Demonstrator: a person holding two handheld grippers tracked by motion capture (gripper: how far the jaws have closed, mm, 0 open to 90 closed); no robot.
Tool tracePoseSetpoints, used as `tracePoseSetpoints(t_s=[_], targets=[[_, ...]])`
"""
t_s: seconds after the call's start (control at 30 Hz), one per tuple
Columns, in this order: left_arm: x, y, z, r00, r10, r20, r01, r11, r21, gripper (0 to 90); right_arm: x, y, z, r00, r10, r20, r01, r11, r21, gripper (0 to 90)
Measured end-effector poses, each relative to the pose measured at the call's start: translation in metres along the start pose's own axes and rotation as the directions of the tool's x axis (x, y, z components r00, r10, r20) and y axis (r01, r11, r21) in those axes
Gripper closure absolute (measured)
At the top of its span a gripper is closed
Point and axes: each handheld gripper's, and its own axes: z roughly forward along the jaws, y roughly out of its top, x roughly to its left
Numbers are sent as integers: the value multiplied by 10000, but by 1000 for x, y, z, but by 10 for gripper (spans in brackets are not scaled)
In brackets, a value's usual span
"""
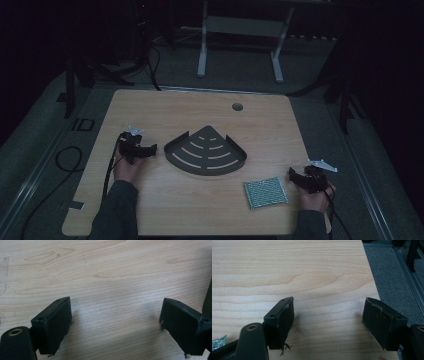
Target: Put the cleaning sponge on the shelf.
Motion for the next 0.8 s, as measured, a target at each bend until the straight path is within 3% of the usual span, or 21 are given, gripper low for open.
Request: tracePoseSetpoints(t_s=[0.07,0.33,0.43,0.73,0.8], targets=[[0,0,0,10000,0,-1,0,10000,0,113,-1,-1,-2,10000,-40,-54,39,9999,-96,326],[0,0,0,10000,0,0,0,10000,1,113,2,3,-14,9988,-179,-454,163,9993,-348,423],[0,0,0,10000,1,-1,-1,10000,1,113,11,10,-24,9963,-630,-587,594,9964,-609,446],[0,0,0,10000,2,-1,-2,10000,1,113,25,14,-40,9817,-1408,-1284,1316,9882,-777,493],[0,0,0,10000,2,0,-2,10000,1,113,29,15,-46,9741,-1483,-1708,1367,9875,-782,520]])
